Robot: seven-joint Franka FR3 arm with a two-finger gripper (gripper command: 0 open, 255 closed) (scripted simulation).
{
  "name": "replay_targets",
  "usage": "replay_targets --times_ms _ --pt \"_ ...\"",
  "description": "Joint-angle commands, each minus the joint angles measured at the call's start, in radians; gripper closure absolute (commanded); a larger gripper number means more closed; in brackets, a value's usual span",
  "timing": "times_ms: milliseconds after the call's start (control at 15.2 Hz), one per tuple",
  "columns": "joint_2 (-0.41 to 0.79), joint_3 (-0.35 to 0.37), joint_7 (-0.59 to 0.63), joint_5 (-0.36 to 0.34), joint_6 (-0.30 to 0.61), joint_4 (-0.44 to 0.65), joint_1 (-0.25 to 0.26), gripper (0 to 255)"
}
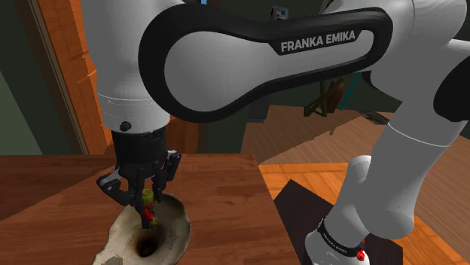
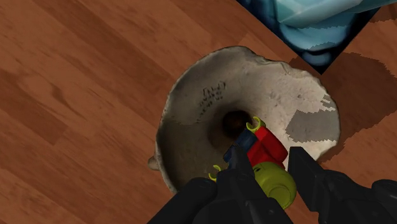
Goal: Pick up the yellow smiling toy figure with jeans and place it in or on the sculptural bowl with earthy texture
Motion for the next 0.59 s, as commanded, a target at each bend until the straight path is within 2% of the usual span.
replay_targets --times_ms 0,264,330,528 --pt "0.000 0.000 0.000 0.000 0.003 -0.003 0.000 255" --pt "0.000 0.000 0.000 0.000 0.003 -0.003 0.000 255" --pt "0.000 0.000 0.000 0.000 0.003 -0.003 0.000 0" --pt "0.000 0.000 0.000 0.000 0.003 -0.003 0.000 0"
